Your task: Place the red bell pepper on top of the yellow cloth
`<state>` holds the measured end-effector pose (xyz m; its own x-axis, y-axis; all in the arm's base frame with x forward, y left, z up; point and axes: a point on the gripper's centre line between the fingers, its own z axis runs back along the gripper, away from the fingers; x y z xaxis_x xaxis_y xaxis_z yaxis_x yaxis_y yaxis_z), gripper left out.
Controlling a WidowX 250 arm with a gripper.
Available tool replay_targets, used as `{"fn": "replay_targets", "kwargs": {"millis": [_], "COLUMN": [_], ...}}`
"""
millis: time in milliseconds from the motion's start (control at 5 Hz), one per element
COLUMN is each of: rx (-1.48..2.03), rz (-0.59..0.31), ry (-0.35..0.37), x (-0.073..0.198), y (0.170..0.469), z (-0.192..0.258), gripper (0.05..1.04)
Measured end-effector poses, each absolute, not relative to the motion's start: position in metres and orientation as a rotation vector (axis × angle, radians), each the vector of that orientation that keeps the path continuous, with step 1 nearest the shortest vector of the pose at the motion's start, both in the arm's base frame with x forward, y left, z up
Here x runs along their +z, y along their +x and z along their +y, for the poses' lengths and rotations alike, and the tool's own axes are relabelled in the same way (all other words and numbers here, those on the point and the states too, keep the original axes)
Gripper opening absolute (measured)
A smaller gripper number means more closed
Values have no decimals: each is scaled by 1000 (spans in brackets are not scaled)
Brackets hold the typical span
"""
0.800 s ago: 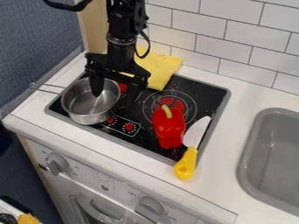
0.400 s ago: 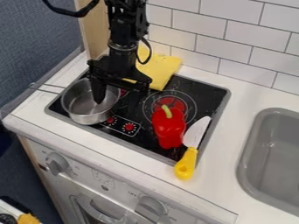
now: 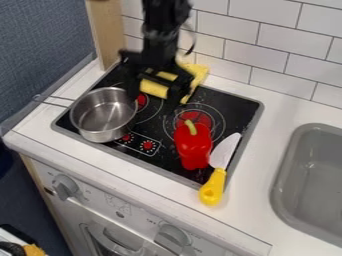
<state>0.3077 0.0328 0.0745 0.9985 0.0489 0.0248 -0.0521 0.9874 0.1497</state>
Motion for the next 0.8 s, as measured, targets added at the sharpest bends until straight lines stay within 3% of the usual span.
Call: {"fn": "replay_targets", "kwargs": {"millis": [400, 600, 800], "rx": [-69, -100, -125], "rz": [-132, -120, -31], "ry": [82, 75, 115], "x": [118, 104, 70], "y": [296, 287, 276], "z": [-15, -20, -21], "gripper": [1001, 1001, 1001]}}
